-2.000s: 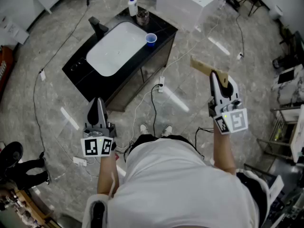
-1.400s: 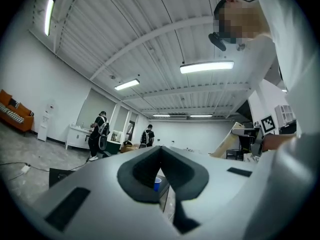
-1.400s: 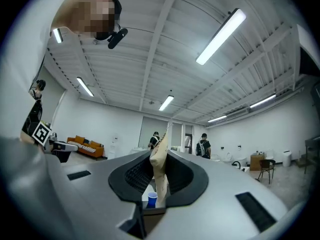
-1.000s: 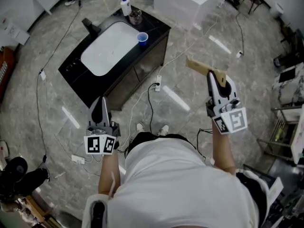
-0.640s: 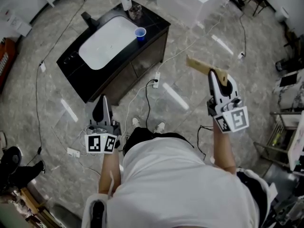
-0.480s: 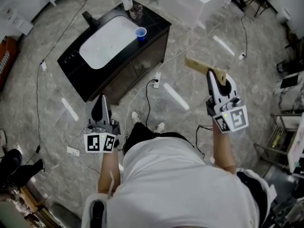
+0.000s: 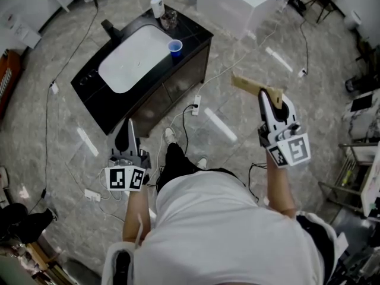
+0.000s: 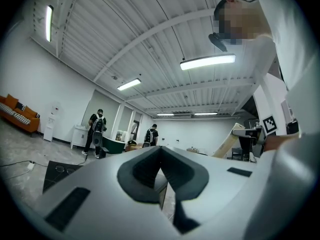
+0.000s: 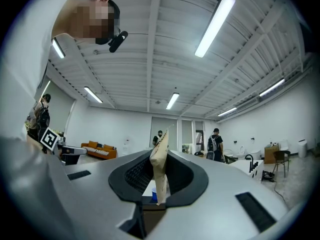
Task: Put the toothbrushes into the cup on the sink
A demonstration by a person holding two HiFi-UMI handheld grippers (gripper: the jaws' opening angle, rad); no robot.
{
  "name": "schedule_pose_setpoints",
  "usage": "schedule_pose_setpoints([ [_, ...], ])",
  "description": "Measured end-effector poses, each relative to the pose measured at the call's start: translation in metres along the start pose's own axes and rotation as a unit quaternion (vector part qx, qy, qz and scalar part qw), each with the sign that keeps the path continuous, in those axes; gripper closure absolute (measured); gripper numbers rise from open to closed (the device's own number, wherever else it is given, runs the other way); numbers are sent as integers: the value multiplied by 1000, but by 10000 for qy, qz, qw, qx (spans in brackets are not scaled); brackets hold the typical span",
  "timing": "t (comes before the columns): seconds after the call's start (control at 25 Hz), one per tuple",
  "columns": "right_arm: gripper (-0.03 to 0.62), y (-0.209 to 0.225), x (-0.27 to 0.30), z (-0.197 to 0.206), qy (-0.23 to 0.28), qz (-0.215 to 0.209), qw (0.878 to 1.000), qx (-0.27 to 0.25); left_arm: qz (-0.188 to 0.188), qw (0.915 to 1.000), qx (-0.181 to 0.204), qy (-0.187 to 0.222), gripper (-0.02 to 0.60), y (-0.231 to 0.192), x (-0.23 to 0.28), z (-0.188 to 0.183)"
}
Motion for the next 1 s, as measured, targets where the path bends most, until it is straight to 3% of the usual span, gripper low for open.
schedule_pose_setpoints([
  [0.24, 520, 2, 34, 5, -56, 39, 9999, -99, 81, 9999, -90, -46, 579, -28, 32, 3],
  [0.48, 520, 6, 82, 4, -58, 57, 10000, 24, 169, 9998, 48, -9, 579, -62, 75, -20],
  [1.0, 520, 3, 178, 19, -255, 92, 9996, 45, 135, 9998, -68, -101, 578, -138, 146, -36],
])
Point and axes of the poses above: the fingertips, and each gripper's own axes: x forward along the fingers, y to its right, z out of its underside, the point moved 4 cm from there along -x, backward along the fingers, and after that the axes turned 15 degrees about -x, right-handed, at the moved point
